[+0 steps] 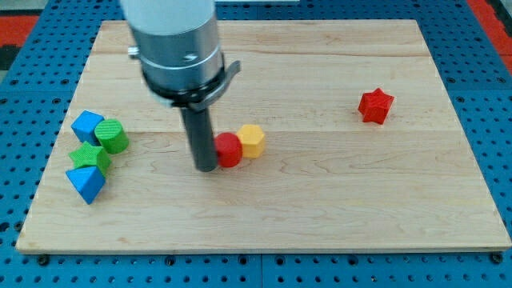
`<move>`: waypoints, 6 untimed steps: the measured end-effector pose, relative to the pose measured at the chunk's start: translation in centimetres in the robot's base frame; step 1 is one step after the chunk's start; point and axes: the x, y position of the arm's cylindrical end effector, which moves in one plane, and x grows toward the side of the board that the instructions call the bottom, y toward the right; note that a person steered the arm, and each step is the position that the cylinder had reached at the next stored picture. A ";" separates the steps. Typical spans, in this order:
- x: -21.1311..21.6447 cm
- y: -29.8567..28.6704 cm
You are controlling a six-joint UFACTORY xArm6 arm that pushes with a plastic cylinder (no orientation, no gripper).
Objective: Move the yellow hexagon and red circle towards the red star
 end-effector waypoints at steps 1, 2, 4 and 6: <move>-1.7 3.4; -2.3 10.9; -4.4 14.1; 0.1 11.0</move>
